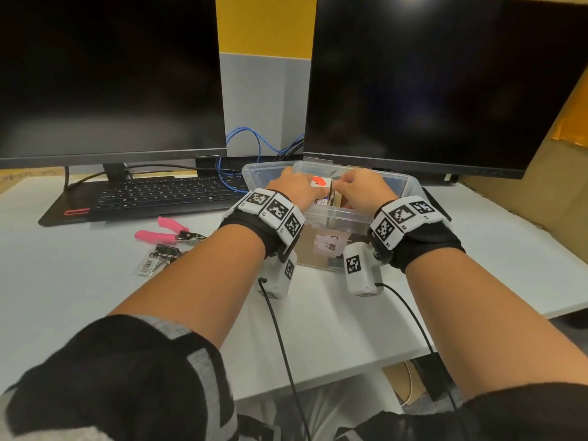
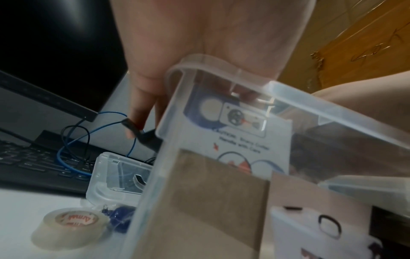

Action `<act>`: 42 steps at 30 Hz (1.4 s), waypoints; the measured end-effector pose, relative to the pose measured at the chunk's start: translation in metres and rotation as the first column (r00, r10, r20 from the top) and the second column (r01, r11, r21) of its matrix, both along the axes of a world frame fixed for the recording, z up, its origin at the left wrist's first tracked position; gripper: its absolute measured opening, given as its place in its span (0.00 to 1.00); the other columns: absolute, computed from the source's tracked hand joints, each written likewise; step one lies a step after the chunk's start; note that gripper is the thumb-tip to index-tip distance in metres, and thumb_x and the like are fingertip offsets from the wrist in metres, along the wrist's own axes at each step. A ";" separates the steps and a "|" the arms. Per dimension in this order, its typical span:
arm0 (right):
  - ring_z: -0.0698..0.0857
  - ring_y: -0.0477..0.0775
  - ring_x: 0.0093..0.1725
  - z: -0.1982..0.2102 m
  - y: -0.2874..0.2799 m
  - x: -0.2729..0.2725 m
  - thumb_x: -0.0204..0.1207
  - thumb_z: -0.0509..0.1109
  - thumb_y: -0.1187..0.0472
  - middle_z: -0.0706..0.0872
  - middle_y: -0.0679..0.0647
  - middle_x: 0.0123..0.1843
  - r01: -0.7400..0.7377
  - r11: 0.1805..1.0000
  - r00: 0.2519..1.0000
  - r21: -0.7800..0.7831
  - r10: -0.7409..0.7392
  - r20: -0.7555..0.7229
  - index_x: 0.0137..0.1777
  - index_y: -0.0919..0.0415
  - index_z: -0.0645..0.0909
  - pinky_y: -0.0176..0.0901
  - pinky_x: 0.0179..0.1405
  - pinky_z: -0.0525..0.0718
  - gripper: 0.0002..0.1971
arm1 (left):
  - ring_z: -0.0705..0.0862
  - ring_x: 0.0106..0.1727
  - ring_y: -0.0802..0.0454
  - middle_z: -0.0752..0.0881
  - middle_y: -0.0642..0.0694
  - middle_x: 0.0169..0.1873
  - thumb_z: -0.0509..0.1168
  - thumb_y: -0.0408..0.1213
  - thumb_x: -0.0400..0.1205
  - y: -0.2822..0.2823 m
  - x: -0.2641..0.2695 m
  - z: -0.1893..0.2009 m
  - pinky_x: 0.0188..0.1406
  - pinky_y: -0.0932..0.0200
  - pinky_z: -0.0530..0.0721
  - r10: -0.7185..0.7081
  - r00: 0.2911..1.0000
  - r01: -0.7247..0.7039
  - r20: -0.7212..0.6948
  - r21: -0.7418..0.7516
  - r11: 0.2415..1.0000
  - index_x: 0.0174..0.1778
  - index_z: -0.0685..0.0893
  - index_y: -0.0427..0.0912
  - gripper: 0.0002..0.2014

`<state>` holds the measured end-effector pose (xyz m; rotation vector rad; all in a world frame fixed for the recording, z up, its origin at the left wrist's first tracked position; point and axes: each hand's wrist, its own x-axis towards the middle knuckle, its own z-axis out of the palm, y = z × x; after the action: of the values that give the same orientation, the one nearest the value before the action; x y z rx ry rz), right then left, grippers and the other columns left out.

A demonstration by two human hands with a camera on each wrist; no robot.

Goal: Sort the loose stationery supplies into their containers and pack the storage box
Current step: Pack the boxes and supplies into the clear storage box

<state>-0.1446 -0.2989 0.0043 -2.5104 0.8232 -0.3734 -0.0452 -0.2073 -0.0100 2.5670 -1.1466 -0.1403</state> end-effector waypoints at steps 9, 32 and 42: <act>0.74 0.62 0.71 -0.002 -0.003 0.009 0.85 0.56 0.58 0.75 0.62 0.73 -0.083 0.990 0.929 -0.112 0.037 -0.367 0.80 0.58 0.62 0.58 0.75 0.68 0.24 | 0.70 0.71 0.41 0.73 0.40 0.68 0.53 0.55 0.84 0.002 -0.002 0.001 0.67 0.39 0.71 -0.003 1.000 0.003 0.015 0.044 0.999 0.69 0.75 0.46 0.23; 0.82 0.64 0.57 0.026 0.083 0.029 0.79 0.57 0.68 0.84 0.63 0.56 -0.268 0.808 0.938 -0.525 0.343 0.050 0.58 0.66 0.83 0.49 0.56 0.79 0.15 | 0.80 0.65 0.44 0.85 0.41 0.61 0.60 0.29 0.82 0.098 0.049 0.003 0.63 0.57 0.74 0.316 0.928 -0.373 -0.200 -0.532 0.760 0.61 0.85 0.40 0.14; 0.80 0.62 0.65 -0.036 0.132 0.096 0.83 0.56 0.69 0.82 0.62 0.64 -0.471 0.790 0.840 -0.392 0.265 -0.474 0.63 0.71 0.77 0.46 0.59 0.78 0.14 | 0.81 0.63 0.48 0.84 0.46 0.62 0.69 0.34 0.78 0.139 0.058 -0.043 0.62 0.56 0.75 0.280 0.954 -0.289 -0.105 -0.088 0.953 0.61 0.84 0.42 0.15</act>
<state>-0.0491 -0.1672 -0.0322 -3.2219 0.3489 0.0924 0.0132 -0.0684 -0.0531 2.5708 -0.7203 -0.1252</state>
